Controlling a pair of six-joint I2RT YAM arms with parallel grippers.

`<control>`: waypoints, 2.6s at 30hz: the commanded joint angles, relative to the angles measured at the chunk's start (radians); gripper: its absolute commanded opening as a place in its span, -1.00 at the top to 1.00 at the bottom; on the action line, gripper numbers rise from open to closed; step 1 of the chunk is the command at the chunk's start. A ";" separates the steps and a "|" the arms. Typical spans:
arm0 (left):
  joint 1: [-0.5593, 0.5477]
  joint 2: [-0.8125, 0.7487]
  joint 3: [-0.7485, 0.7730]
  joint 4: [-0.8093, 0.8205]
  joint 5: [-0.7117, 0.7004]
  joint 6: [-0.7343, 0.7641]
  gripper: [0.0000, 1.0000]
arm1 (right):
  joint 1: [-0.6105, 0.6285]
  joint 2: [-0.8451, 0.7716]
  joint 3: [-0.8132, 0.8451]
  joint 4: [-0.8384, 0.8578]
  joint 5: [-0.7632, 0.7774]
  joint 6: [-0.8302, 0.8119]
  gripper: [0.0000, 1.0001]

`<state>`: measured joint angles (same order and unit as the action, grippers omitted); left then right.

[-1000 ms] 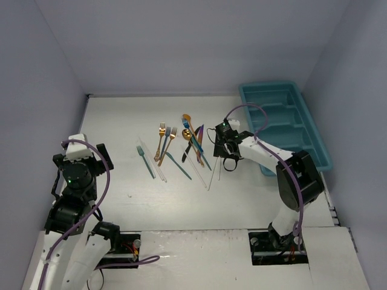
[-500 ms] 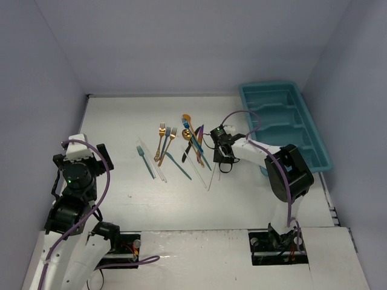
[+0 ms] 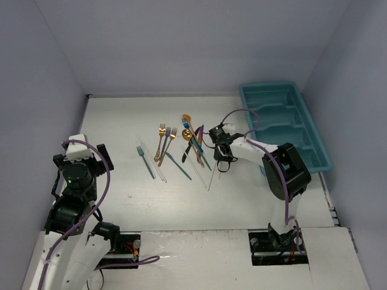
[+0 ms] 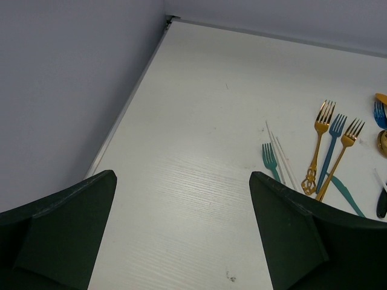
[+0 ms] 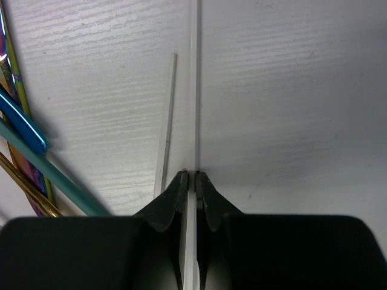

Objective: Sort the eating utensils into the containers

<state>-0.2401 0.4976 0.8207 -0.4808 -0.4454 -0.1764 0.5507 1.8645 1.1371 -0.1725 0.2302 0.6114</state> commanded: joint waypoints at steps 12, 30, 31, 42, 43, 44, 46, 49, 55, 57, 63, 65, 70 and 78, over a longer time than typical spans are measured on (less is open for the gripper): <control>0.004 0.033 0.003 0.041 0.010 -0.003 -0.80 | -0.050 -0.280 0.220 -0.013 0.143 -0.054 1.00; 0.004 0.045 0.005 0.038 0.006 -0.001 -0.80 | -0.533 -0.127 0.358 0.254 0.000 0.209 1.00; 0.004 0.046 0.005 0.037 0.007 -0.001 -0.80 | -0.539 -0.099 0.371 0.267 0.005 0.216 1.00; 0.005 0.067 0.006 0.031 0.013 -0.002 -0.80 | -0.598 0.171 0.499 0.449 0.002 0.340 1.00; 0.005 0.069 0.006 0.031 0.015 -0.002 -0.80 | -0.599 0.188 0.504 0.459 0.002 0.354 1.00; 0.004 0.070 0.006 0.031 0.016 -0.002 -0.80 | -0.603 0.203 0.507 0.468 0.000 0.368 1.00; 0.005 0.071 0.006 0.030 0.017 -0.002 -0.80 | -0.612 0.235 0.519 0.512 -0.006 0.397 1.00; 0.004 0.073 0.005 0.028 0.017 0.000 -0.80 | -0.619 0.274 0.541 0.547 -0.013 0.414 1.00; 0.005 0.078 0.006 0.028 0.024 0.000 -0.80 | -0.623 0.329 0.566 0.599 -0.012 0.443 1.00; 0.005 0.078 0.006 0.028 0.028 0.002 -0.80 | -0.629 0.339 0.569 0.622 -0.028 0.460 0.99; 0.004 0.076 0.006 0.028 0.030 0.000 -0.80 | -0.633 0.363 0.578 0.646 -0.049 0.493 0.15; 0.005 0.075 0.005 0.029 0.033 0.002 -0.80 | -0.633 0.357 0.579 0.650 -0.055 0.482 -0.02; 0.004 0.065 0.005 0.031 0.044 0.002 -0.80 | -0.633 0.317 0.576 0.653 -0.082 0.407 -0.14; 0.004 0.050 0.005 0.036 0.044 0.002 -0.80 | -0.597 0.107 0.523 0.500 -0.123 0.111 -0.26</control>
<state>-0.2401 0.5490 0.8207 -0.4893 -0.4059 -0.1761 -0.0705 2.1985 1.6580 0.3686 0.1079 0.9222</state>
